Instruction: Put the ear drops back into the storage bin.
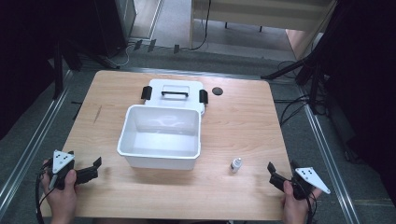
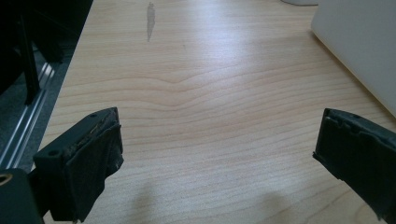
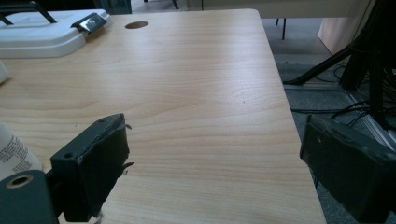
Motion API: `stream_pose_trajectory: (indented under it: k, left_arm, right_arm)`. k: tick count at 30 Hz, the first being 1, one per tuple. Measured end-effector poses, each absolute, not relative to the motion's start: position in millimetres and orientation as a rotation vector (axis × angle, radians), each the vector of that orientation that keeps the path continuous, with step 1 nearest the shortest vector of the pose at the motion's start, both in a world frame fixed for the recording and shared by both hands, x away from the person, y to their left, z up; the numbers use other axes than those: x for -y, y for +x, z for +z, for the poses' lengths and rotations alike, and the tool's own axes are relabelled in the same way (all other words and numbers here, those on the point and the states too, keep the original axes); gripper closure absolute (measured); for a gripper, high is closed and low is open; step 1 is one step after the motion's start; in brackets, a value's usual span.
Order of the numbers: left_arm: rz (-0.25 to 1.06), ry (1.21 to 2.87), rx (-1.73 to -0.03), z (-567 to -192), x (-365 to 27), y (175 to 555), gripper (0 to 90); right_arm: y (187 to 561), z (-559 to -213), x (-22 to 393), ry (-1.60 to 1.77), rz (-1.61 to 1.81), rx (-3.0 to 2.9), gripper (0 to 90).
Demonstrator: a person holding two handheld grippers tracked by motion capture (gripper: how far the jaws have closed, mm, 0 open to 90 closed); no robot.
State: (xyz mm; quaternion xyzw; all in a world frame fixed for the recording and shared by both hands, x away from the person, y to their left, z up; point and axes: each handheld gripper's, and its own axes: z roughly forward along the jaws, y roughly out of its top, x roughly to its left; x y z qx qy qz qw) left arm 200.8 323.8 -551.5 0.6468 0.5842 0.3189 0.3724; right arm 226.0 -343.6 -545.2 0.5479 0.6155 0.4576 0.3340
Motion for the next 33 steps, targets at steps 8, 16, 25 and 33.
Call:
stream_pose_trajectory:
  k: [8, 16, 25, 33]
  left_arm:
    - [0.824, 1.662, -1.495, -551.8, -323.2, 201.3, 1.4]
    - [0.822, 1.665, -1.498, -551.7, -322.4, 201.8, 1.4]
    - [0.816, 1.665, -1.499, -551.7, -323.0, 202.0, 1.4]
    - [0.809, 1.659, -1.501, -551.8, -323.8, 202.3, 1.4]
  right_arm:
    - [225.5, -543.1, 345.4, 1.427, 1.211, -1.622, 12.1]
    - [228.0, -531.1, 344.0, 1.4, 1.2, -1.722, 12.4]
    - [236.8, -509.3, 328.4, 1.282, 1.072, -1.909, 12.7]
    - [251.9, -471.2, 299.8, 1.145, 0.897, -2.154, 12.4]
